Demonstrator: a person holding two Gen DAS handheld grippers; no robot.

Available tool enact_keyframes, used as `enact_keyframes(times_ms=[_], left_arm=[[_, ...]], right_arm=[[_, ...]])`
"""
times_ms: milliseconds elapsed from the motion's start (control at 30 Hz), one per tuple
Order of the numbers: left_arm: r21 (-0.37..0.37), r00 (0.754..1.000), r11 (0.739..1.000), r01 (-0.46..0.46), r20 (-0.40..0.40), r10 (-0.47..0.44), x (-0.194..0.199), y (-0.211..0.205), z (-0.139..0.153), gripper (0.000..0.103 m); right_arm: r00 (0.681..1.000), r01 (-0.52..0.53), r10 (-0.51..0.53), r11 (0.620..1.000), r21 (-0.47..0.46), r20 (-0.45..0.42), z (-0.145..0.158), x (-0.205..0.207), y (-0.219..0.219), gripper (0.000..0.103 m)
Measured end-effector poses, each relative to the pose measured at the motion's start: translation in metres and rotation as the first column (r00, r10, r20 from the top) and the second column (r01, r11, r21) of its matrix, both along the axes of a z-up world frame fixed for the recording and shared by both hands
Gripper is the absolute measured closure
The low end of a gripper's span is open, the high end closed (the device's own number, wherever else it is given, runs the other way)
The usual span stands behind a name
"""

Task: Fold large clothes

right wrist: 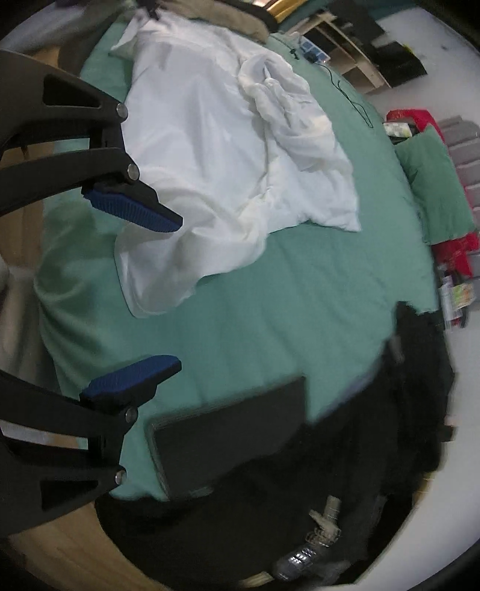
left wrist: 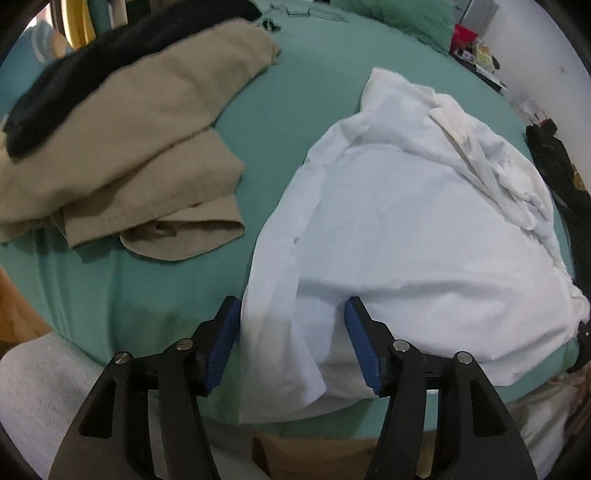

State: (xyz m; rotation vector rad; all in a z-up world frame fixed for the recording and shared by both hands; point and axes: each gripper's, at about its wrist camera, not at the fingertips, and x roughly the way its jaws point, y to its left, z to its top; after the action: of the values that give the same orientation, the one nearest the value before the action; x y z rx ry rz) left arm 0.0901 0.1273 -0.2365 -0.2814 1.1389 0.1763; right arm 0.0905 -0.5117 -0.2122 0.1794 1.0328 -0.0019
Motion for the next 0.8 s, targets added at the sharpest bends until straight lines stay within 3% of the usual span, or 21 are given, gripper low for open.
enact_keyframes(times_ms=[167,233,267,333,400,467,600,800], left_arm=[[0.109,1.000,0.994,0.021,-0.015,-0.020,0.001,-0.019,-0.002,0.037],[0.112,1.000,0.994,0.021,-0.006,-0.021,-0.001,-0.019,-0.002,0.037],[0.106,1.000,0.994,0.022,-0.002,-0.022,-0.002,-0.019,-0.002,0.037],[0.076,1.000,0.997,0.021,0.002,-0.021,-0.003,-0.015,-0.001,0.041],[0.050,1.000,0.999,0.009,-0.011,-0.008,-0.007,-0.011,0.001,0.077],[-0.017,1.000,1.000,0.006,0.002,-0.006,-0.011,-0.001,0.007,0.100],[-0.017,0.996,1.000,-0.001,0.092,0.003,-0.024,0.006,0.037,0.100],[-0.020,0.967,0.999,-0.028,0.254,0.033,-0.044,0.017,0.102,0.100]], right_arm=[[0.999,-0.033,0.034,0.999,0.044,-0.028,-0.013,0.010,0.010,0.035],[0.997,-0.078,0.079,0.996,0.043,-0.020,-0.015,0.012,0.019,0.064],[0.994,-0.105,0.106,0.994,0.034,-0.033,-0.018,0.014,0.026,0.097],[0.990,-0.135,0.135,0.991,0.006,-0.033,-0.019,0.013,0.038,0.099],[0.987,-0.159,0.159,0.987,0.035,0.008,-0.009,0.007,0.041,0.099],[0.990,-0.141,0.137,0.984,0.111,0.040,0.002,0.000,0.036,0.099],[0.991,-0.120,0.091,0.925,0.361,0.098,0.023,-0.020,0.010,0.099],[0.981,-0.122,0.028,0.862,0.493,0.193,0.070,-0.050,-0.020,0.099]])
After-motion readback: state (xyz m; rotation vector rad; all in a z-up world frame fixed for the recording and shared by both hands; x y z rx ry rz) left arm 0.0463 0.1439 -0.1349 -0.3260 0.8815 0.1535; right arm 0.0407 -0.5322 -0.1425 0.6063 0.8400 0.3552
